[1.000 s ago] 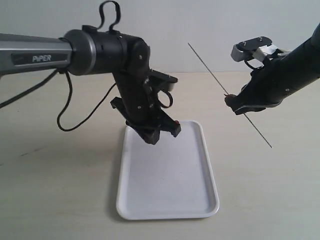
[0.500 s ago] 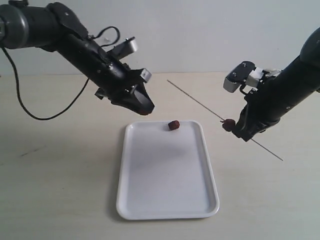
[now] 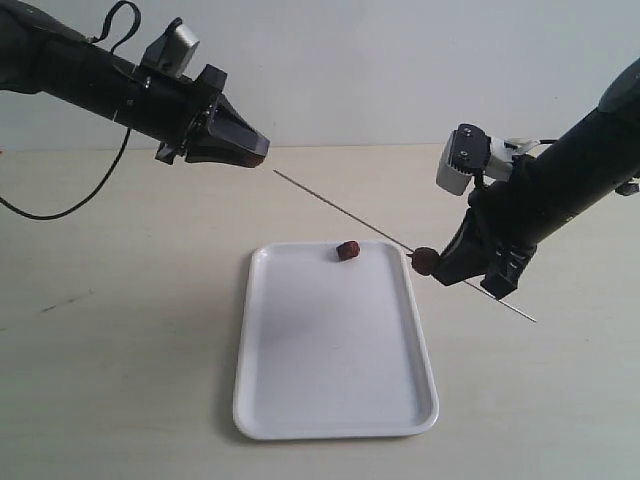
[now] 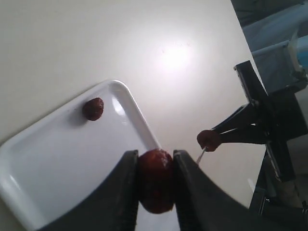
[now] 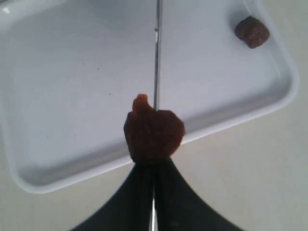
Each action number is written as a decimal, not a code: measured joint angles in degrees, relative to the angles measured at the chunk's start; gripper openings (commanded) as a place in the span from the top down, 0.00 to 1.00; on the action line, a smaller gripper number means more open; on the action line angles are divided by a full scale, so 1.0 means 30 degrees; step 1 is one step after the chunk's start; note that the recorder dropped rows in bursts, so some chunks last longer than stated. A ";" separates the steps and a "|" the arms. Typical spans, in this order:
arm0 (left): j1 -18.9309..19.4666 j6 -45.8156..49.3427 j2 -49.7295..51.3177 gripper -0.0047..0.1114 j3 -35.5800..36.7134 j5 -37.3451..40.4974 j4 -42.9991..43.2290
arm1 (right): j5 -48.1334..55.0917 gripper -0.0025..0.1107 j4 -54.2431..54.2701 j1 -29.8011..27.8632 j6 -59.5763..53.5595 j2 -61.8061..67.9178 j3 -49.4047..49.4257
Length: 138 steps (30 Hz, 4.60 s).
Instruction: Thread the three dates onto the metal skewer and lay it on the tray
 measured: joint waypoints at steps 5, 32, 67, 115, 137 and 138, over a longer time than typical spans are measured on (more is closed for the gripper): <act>-0.0327 0.0000 0.0000 0.75 0.0000 0.0074 0.0000 | -0.0143 0.98 0.0135 0.0000 -0.0140 0.0435 0.0000; -0.0718 -0.0271 0.0000 0.75 0.0000 0.0047 0.0900 | -0.1249 0.98 0.0764 -0.0037 -0.1557 0.0527 0.0000; -0.0792 -0.0403 -0.1162 0.75 0.0035 0.0084 0.0962 | -0.1379 0.98 0.0966 -0.0436 -0.1128 0.0527 0.0000; -0.1081 0.0067 -0.1123 0.75 0.0483 0.0116 0.0732 | 0.0220 0.98 0.1601 -0.0436 -0.2196 0.0527 0.0000; -0.2625 0.2174 -0.1123 0.63 0.0483 -0.0035 -0.0748 | 0.2607 0.98 0.7919 -0.0519 -0.2768 0.0527 0.0000; -0.2753 0.2371 -0.1123 0.59 0.0483 -0.0035 -0.0827 | 0.2618 0.98 0.8182 -0.0519 -0.2727 0.0527 0.0000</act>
